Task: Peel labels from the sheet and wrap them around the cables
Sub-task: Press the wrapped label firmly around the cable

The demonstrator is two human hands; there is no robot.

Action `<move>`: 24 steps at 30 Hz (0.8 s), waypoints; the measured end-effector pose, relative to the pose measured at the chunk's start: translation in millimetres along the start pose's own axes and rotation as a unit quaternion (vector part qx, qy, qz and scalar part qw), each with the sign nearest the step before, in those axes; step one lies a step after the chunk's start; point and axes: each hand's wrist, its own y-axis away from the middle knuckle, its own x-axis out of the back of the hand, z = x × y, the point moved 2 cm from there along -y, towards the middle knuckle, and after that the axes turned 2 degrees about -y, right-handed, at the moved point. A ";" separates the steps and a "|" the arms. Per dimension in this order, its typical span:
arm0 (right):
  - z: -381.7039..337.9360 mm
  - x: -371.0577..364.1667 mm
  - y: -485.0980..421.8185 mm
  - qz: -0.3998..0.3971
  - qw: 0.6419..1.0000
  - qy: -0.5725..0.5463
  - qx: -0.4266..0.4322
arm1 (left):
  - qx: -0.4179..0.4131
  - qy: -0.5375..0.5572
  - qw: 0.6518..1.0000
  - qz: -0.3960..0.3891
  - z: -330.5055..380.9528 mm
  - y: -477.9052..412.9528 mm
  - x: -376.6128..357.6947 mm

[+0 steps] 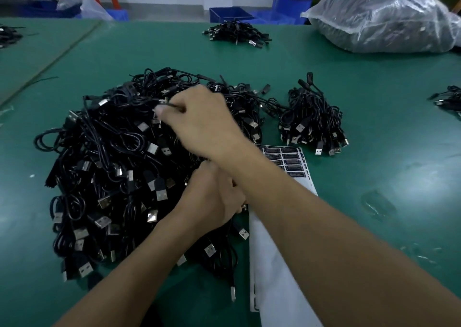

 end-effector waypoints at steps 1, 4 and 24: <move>1.1 11.6 3.0 0.010 1.000 0.000 0.005 | -0.004 0.011 1.000 0.010 1.1 -0.4 0.4; 10.1 48.0 16.4 0.058 0.997 -0.025 0.040 | -0.008 0.062 0.998 0.019 9.0 2.6 4.7; 116.3 85.8 115.7 -0.227 0.960 -0.149 -0.073 | -0.048 0.384 0.900 0.199 33.7 9.5 33.9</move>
